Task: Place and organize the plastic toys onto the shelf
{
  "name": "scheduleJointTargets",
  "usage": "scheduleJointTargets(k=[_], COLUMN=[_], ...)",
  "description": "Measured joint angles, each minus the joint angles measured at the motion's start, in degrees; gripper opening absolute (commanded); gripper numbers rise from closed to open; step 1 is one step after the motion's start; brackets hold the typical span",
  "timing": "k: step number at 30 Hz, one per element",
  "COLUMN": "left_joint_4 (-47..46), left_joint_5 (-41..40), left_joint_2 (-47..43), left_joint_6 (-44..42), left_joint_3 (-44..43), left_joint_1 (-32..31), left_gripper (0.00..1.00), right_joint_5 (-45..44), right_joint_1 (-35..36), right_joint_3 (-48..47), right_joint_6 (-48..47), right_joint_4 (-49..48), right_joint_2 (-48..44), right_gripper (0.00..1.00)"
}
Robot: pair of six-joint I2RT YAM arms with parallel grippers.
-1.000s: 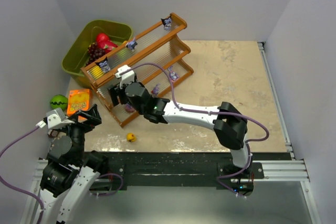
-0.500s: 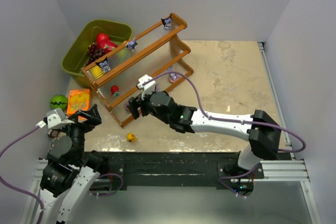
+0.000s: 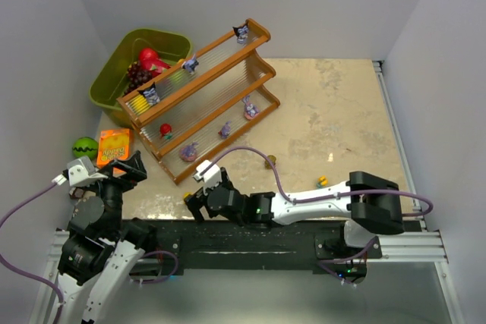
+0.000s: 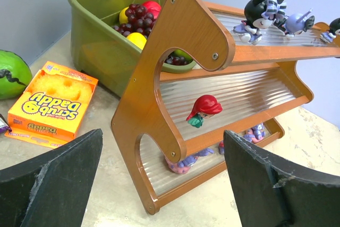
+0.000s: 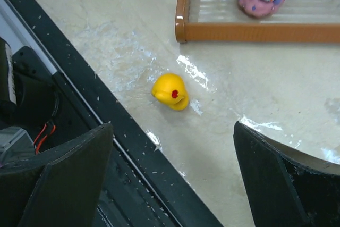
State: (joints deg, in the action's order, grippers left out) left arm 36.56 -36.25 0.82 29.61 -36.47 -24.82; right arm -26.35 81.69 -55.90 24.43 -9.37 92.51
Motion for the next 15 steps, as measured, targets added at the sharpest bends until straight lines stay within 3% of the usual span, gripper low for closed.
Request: scheduleJointTargets(k=[15], left_joint_4=[0.0], left_joint_5=[0.11], left_joint_2=[0.0], left_joint_6=[-0.04], left_joint_3=[0.0], left_joint_1=[0.0], left_gripper=[1.0], right_joint_5=[-7.32], right_joint_1=[2.99], right_joint_3=[-0.07], right_joint_6=[7.78], right_joint_4=[-9.66], right_joint_2=[13.05], right_gripper=[0.9])
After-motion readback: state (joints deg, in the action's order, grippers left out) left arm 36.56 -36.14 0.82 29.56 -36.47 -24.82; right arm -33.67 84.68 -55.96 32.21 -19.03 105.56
